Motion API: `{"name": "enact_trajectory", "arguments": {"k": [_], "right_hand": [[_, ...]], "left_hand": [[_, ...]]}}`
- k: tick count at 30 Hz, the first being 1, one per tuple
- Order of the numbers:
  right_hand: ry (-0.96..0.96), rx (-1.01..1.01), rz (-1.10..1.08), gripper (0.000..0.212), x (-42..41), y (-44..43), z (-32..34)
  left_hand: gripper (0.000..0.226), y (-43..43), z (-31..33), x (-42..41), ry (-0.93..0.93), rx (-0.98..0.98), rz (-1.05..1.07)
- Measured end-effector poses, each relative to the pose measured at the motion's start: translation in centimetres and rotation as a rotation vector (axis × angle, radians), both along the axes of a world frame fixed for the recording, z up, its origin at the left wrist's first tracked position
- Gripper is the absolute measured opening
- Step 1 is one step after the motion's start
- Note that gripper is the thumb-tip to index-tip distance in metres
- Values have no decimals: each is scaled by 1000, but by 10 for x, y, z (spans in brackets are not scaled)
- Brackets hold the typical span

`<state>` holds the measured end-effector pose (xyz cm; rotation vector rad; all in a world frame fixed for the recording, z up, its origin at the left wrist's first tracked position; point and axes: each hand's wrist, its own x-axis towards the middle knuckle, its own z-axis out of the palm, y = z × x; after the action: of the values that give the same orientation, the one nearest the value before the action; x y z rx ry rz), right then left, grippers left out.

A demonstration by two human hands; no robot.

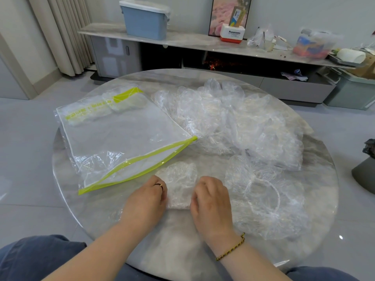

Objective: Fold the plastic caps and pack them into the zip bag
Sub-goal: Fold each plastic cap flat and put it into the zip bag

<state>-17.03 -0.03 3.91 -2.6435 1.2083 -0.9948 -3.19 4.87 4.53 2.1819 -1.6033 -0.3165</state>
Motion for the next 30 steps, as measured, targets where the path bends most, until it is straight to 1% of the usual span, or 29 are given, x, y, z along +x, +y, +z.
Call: {"name": "enact_trajectory", "arguments": {"k": [1,2,3,4,5,6,7,8,10,11,12,13,14,16,17,19,20,21,22,23,24,25,26,27,28,30], "right_hand": [[-11,-52,101,27,0,2,0],[9,-87,192,15,0,5,2],[68,-79,245,13,0,7,0],[138,-58,265,20,1,8,-2],[202,4,253,28,1,9,-5],[261,84,226,34,0,7,-7],[307,164,192,38,-1,4,-10],[322,225,156,43,-1,3,-8],[355,309,114,55,-4,2,-5],[354,347,115,64,-5,-2,-6],[395,363,121,73,-7,-5,-6],[397,331,110,77,-6,-6,-5],[392,336,89,72,-5,-5,-5],[349,349,32,54,-4,-3,-8],[302,320,13,47,-2,-3,-8],[226,280,15,37,-1,-5,-9],[195,291,7,34,-1,-6,-7],[156,290,-4,32,-2,-6,-7],[116,255,-23,30,-3,-7,-7],[78,249,-28,30,-5,-8,-7],[23,304,-26,31,-6,-8,-5],[-33,384,-50,34,-6,-8,-2],[-51,479,-78,36,-7,-8,2],[-44,542,-80,35,-8,-6,5],[-28,563,-73,31,-8,-5,9],[-12,572,-69,17,-8,-4,11]], "left_hand": [[16,0,0,1,-13,-13,-14],[21,1,1,1,-63,-8,-56],[26,-1,0,3,-115,-41,-121],[27,-1,-1,4,-90,-51,-168],[29,-1,-1,7,-91,-35,-229],[36,1,-2,8,-131,-29,-251],[47,2,-4,9,-125,10,-262],[64,2,-2,10,-64,75,-252],[97,5,0,11,-135,79,-261],[105,4,0,13,-175,84,-276],[109,3,0,12,-197,88,-288],[109,2,1,11,-206,86,-292],[105,2,-2,12,-220,64,-271],[83,-1,-10,13,-254,-21,-240],[70,-4,-12,14,-317,-63,-244],[44,-6,-9,14,-306,-105,-230],[38,-4,-9,13,-323,-128,-231],[40,-2,-8,13,-282,-126,-240],[49,-2,-6,13,-157,-113,-234],[60,-1,-2,12,-56,-92,-175],[64,2,-1,13,18,-44,-130],[59,2,-1,14,108,-44,-99],[51,3,-1,15,209,-60,-72],[47,4,1,14,286,-50,-43],[49,4,3,13,316,-15,-8],[49,2,1,13,314,40,71]]}}
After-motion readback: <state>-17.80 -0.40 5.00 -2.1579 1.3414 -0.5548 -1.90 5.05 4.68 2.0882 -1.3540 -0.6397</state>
